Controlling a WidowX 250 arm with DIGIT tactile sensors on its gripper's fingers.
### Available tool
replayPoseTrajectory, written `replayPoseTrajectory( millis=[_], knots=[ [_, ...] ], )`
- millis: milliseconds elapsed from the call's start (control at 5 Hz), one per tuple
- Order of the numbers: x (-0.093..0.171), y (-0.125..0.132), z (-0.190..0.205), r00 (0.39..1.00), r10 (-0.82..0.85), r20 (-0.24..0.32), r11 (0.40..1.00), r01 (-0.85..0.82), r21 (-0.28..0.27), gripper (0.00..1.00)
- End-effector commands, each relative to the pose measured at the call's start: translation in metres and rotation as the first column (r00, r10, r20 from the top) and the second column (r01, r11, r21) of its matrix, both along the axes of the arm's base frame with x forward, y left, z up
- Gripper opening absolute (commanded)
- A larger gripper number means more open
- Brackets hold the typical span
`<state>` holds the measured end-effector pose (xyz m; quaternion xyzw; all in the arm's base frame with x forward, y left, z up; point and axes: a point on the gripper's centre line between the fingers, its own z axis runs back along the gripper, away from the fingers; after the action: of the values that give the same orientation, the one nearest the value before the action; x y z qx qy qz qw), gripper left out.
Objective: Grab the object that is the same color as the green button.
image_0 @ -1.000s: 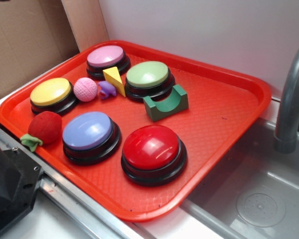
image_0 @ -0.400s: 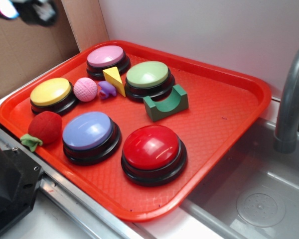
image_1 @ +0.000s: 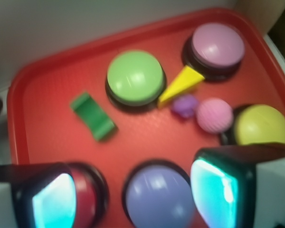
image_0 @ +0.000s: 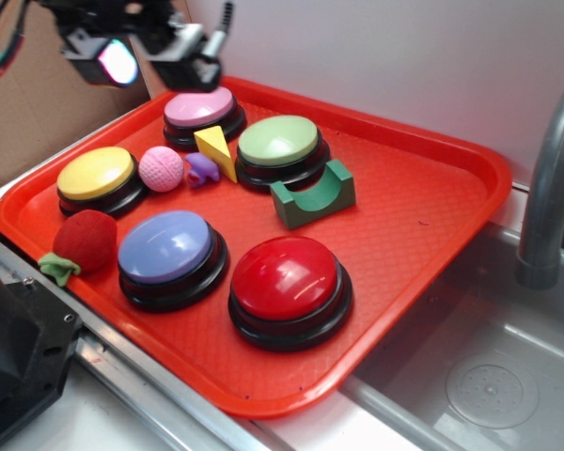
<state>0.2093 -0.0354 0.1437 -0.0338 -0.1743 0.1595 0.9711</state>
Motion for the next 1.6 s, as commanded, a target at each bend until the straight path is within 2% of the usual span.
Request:
replayPoseTrajectory(
  millis=[0, 200, 400, 600, 800, 1000, 1200, 1400],
  knots=[
    [0.038, -0.016, -0.036, 0.999, 0.006, 0.038, 1.0, -0.006, 0.01, 1.0],
    [0.052, -0.024, -0.059, 0.999, -0.009, 0.043, 1.0, 0.009, -0.008, 1.0],
    [0.067, -0.03, -0.082, 1.0, -0.024, 0.02, 1.0, 0.024, 0.01, 1.0],
    [0.073, -0.035, -0.099, 0.999, -0.042, -0.005, 0.999, 0.042, 0.03, 1.0],
    [0.072, -0.038, -0.116, 0.997, -0.065, -0.043, 0.998, 0.066, 0.008, 1.0],
    [0.07, -0.04, -0.122, 0.995, -0.079, -0.054, 0.997, 0.08, 0.007, 1.0],
    [0.067, -0.04, -0.122, 0.995, -0.084, -0.047, 0.996, 0.084, 0.002, 0.0],
    [0.064, -0.039, -0.118, 0.996, -0.085, -0.041, 0.996, 0.085, -0.003, 0.0]
  ],
)
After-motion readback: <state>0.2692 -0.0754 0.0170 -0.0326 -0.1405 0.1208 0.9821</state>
